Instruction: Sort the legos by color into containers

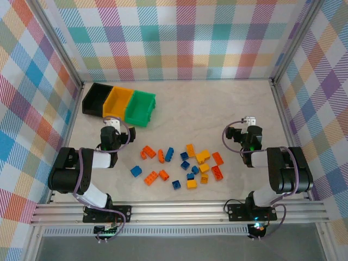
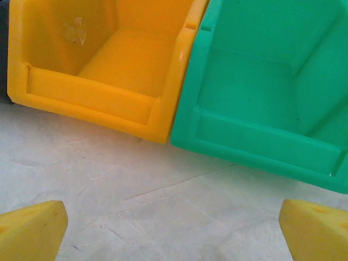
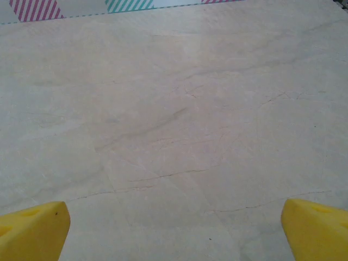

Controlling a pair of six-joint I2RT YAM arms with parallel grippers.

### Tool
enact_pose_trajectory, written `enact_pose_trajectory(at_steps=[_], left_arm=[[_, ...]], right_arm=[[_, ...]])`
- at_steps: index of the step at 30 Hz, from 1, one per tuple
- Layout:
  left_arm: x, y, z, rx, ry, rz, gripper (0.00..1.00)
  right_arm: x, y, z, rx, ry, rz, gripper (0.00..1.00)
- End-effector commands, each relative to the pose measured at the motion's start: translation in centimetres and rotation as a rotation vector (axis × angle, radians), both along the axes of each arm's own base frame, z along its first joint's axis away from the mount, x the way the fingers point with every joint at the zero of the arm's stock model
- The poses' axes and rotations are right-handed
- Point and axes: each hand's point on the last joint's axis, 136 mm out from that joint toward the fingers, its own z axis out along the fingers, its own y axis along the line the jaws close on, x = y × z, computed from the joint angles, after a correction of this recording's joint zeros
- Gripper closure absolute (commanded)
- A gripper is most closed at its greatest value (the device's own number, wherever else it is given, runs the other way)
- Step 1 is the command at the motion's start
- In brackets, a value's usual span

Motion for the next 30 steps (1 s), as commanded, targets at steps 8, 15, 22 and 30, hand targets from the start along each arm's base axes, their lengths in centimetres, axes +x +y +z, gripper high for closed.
enact_pose_trajectory(at_steps=[8,15,22,30], left_arm=[[0.33,0.29,0.51,0.000,-0.020,0.000,0.00],[0.33,0.29,0.48,0.001,-0.020,-0.001,0.00],[0.30,0.28,0.49,0.000,-0.020,-0.002,0.00],[0.30,0.11,1.17,0.001,-0.025,-0.011,0.00]], right_arm=[[0.73,0.09,1.71,-0.003,-0.061,0.013,0.00],[0.68,0.07,1.64,-0.003,-0.059,0.012,0.00],[0.71,0.10,1.68,-0.001,-0.060,0.012,0.00],[0.64,0.06,2.20,-0.002,-0.077,0.012,0.00]])
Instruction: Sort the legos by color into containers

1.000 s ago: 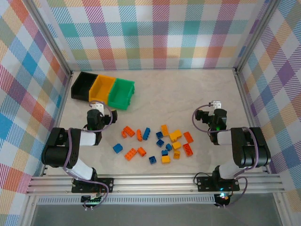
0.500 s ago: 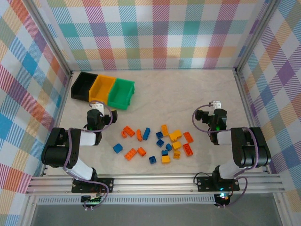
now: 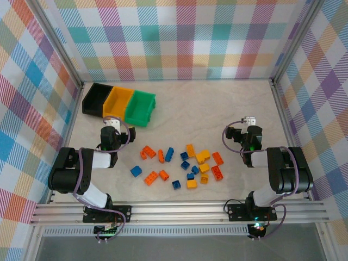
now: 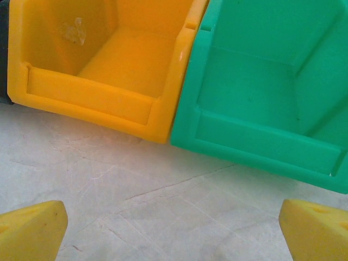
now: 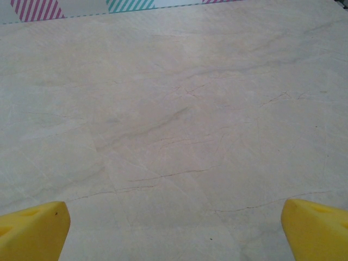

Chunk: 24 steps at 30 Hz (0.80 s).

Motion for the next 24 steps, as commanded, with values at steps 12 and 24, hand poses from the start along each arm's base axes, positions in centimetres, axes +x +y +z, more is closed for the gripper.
enact_pose_trajectory(at_steps=[12,24], left_arm=[[-1.3,2.5,9.4,-0.125,-0.190,0.201,0.00],[-2.4,5.6,11.9,-0.557,-0.167,0.504,0.00]], right_arm=[[-0.5,-1.7,6.4,0.083,0.065,-0.160,0.00],[-3.0,-6.1,6.2,0.425,0.116,-0.569,0.00]])
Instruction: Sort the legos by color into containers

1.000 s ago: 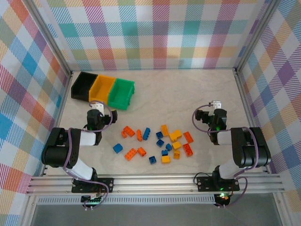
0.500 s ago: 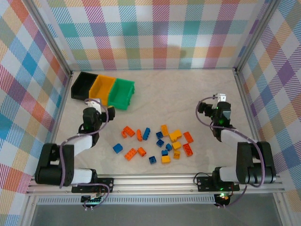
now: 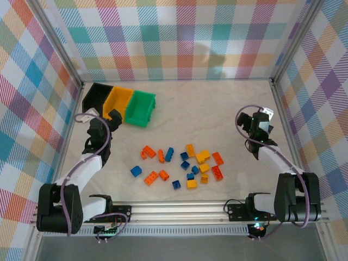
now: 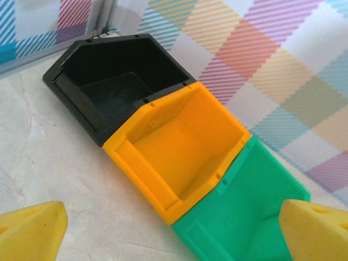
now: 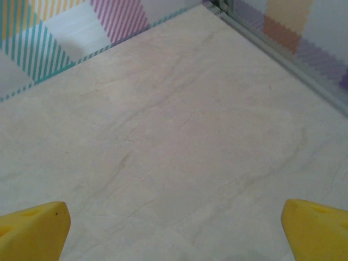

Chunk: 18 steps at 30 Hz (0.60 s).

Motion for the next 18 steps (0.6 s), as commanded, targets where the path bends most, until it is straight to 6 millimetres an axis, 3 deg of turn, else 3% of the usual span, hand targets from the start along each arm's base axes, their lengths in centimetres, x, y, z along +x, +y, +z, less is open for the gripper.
enact_pose_trajectory(at_steps=[1,3,7,10,13,16,18], left_arm=[[-0.1,0.0,0.7,-0.127,-0.012,-0.009,0.00],[0.7,-0.8,1.2,-0.130,0.012,-0.063,0.00],[1.8,-2.4,2.3,-0.162,-0.023,-0.155,0.00],[3.1,-3.9,3.0,-0.161,0.016,-0.244,0.00],[4.8,-4.7,1.7,-0.078,0.194,-0.291,0.02],[6.6,-5.5,0.5,0.071,0.368,-0.333,0.10],[7.5,-5.7,-1.2,0.155,0.485,-0.343,0.11]], right_arm=[[-1.7,-1.0,-1.3,0.280,0.042,-0.134,0.00],[-0.6,0.2,-1.1,0.384,0.010,0.015,0.00],[0.1,1.6,-0.7,0.447,-0.102,0.113,0.00],[0.3,2.6,-0.8,0.427,-0.019,0.173,0.00],[0.7,4.3,-1.5,0.414,0.099,0.248,0.00],[1.0,5.6,-2.4,0.383,0.169,0.283,0.01],[1.0,6.1,-2.7,0.354,0.197,0.295,0.01]])
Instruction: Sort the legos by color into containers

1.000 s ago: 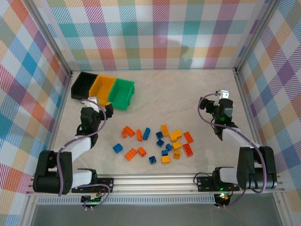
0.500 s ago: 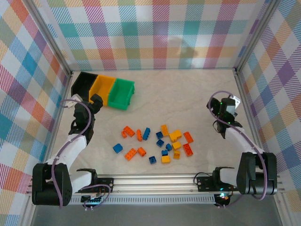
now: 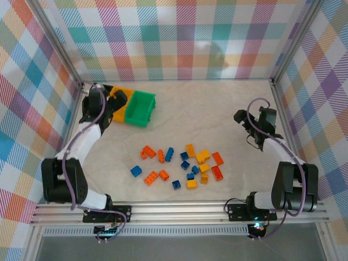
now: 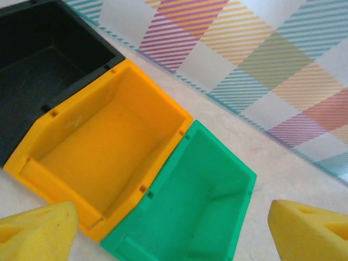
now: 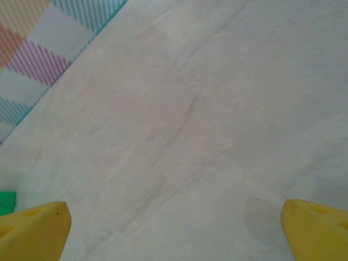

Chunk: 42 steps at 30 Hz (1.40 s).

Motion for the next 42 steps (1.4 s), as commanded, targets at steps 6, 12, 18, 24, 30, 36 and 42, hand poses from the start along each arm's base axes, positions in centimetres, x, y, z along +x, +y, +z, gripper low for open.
enact_pose_trajectory(at_steps=[6,12,18,24,30,36,42], left_arm=[[2.4,-1.5,-8.0,0.390,0.403,-0.142,0.17],[5.1,-1.5,-10.1,0.485,0.461,-0.120,0.21],[6.8,-1.7,-12.6,0.556,0.526,-0.133,0.28],[6.9,-3.1,-14.6,0.555,0.558,-0.189,0.49],[6.7,-6.8,-14.8,0.572,0.537,-0.281,0.70],[5.9,-10.6,-14.4,0.569,0.517,-0.345,0.85],[4.0,-15.6,-13.8,0.572,0.526,-0.361,1.00]], right_arm=[[-0.8,1.9,-0.9,-0.054,0.078,0.097,0.00],[-1.0,2.1,-0.6,-0.070,0.079,0.105,0.00],[-1.1,1.9,-0.2,-0.097,0.077,0.095,0.00],[-1.1,1.4,0.2,-0.118,0.070,0.069,0.00],[-1.0,1.5,0.2,-0.110,0.067,0.065,0.00],[-1.1,1.2,0.3,-0.114,0.066,0.054,0.00],[-1.2,1.0,0.6,-0.120,0.060,0.041,0.00]])
